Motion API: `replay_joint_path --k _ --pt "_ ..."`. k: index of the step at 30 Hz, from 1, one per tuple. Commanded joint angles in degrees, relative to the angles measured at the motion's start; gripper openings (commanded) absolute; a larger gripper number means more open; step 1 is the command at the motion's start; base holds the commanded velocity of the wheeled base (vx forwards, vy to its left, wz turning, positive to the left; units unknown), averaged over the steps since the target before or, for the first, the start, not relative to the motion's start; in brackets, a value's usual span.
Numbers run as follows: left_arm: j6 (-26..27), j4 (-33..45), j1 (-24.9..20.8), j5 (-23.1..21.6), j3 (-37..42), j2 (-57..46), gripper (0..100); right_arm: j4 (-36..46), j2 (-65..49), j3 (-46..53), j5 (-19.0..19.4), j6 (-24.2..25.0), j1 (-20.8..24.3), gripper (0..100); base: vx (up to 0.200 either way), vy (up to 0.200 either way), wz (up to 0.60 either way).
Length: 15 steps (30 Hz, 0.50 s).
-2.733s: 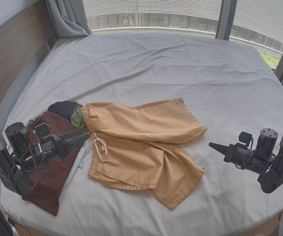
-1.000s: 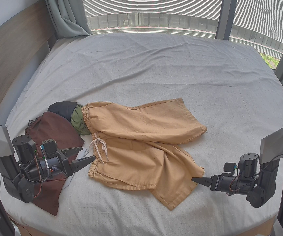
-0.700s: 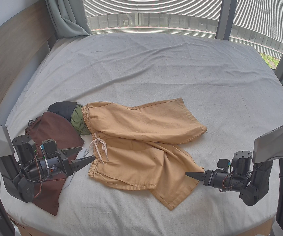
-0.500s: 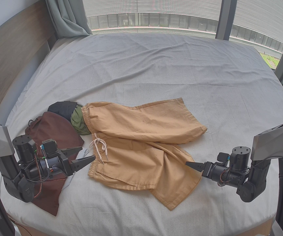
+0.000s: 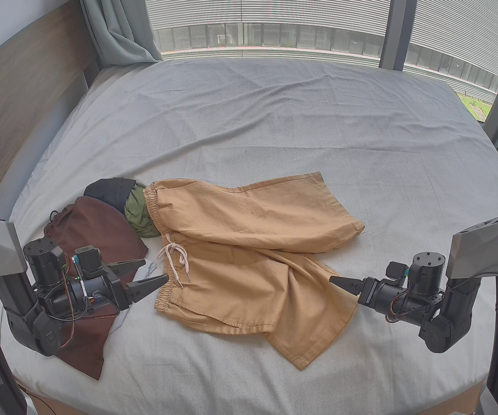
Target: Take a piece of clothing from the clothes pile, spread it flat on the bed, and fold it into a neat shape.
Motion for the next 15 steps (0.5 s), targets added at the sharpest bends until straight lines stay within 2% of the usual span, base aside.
replay_joint_path --k 1,6,8,10,15 --pt "0.0 0.0 0.0 0.0 0.0 0.1 100 0.1 -0.2 0.2 -0.6 -0.1 -0.5 0 0.0 0.0 0.0" --pt "0.0 0.0 0.0 0.0 0.0 0.2 100 0.1 -0.4 2.2 -0.6 -1.8 -1.3 0 0.0 0.0 0.0" --pt "0.0 -0.1 0.0 0.0 0.0 0.2 100 0.1 0.1 3.3 -0.6 -5.5 -2.4 0 0.0 0.0 0.0" --pt "0.0 -0.1 0.0 0.0 0.0 0.1 100 0.1 0.2 2.9 -0.6 -7.0 -3.3 0 0.0 0.0 0.0" --pt "0.0 -0.1 0.0 -0.1 0.0 0.1 100 0.1 0.4 0.5 -0.6 -7.6 -6.4 0 0.0 0.0 0.0"
